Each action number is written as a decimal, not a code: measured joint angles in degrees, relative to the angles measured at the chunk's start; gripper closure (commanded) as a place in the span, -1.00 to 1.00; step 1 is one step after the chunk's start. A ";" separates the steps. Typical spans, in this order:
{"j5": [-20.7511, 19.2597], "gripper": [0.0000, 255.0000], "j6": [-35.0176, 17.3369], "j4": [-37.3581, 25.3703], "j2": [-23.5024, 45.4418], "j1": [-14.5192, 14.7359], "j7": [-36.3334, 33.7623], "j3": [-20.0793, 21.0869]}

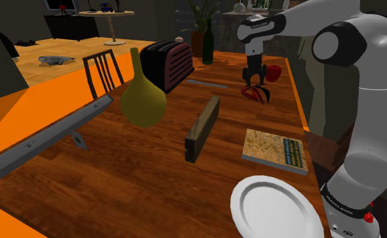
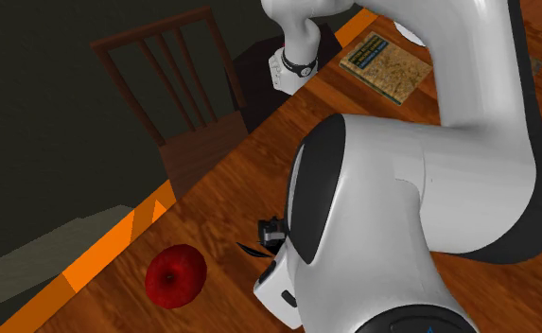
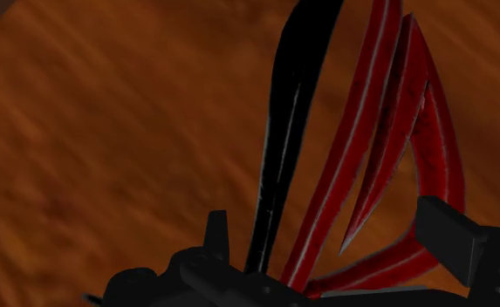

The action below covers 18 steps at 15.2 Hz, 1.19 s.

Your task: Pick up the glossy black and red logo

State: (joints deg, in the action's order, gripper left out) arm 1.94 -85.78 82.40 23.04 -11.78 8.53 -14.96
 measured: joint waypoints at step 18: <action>-0.01 1.00 -0.45 0.42 -0.01 -0.04 0.05 -0.03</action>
State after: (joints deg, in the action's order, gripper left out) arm 1.93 -86.23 82.82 23.03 -11.82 8.58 -14.99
